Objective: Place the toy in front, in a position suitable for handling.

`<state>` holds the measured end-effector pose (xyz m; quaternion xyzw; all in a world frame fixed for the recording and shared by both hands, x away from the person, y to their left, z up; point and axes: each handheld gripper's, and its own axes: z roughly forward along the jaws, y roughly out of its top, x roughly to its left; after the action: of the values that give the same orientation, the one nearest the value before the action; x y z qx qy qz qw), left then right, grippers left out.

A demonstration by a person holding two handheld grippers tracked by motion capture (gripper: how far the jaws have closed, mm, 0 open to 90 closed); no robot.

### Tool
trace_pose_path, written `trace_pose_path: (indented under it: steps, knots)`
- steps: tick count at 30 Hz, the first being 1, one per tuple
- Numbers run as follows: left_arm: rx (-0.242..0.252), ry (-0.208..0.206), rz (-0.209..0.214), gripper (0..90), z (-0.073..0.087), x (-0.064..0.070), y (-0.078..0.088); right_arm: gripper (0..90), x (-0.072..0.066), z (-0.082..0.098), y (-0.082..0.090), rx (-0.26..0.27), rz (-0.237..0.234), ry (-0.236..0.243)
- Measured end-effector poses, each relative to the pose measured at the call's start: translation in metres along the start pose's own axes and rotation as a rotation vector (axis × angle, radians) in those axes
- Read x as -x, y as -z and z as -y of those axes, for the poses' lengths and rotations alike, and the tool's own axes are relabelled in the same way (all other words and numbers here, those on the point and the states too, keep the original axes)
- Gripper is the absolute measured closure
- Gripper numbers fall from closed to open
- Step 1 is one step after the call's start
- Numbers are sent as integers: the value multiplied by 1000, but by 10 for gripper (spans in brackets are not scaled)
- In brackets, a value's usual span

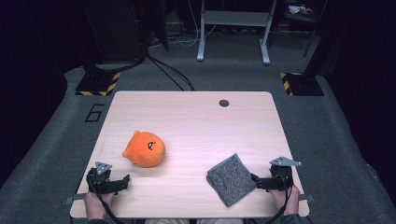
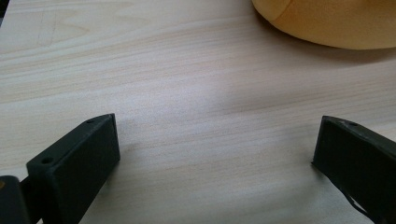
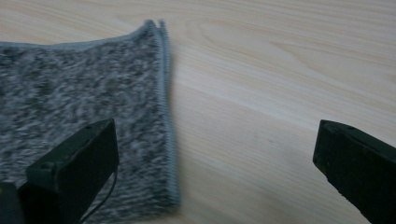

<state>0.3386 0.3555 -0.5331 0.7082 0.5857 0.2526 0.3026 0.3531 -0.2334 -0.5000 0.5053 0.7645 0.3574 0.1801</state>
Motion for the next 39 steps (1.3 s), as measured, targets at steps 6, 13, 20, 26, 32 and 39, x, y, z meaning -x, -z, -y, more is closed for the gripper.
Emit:
trace_pose_path:
  steps: [6,13,20,26,32,39]
  knots:
    - [0,-1,0,0,0,0,0,0,-21,-7,-4,-9,-46,44]
    - [0,0,0,0,0,0,0,0,-45,-12,-13,-38,-89,97]
    - [0,0,0,0,0,0,0,0,-62,-12,-27,-70,-121,143]
    - [0,0,0,0,0,0,0,0,-73,-11,-38,-96,-107,157]
    - [0,0,0,0,0,0,0,30,-75,-10,-43,-108,-97,159]
    - [0,0,0,0,0,0,0,118,-76,-10,-44,-105,-74,177]
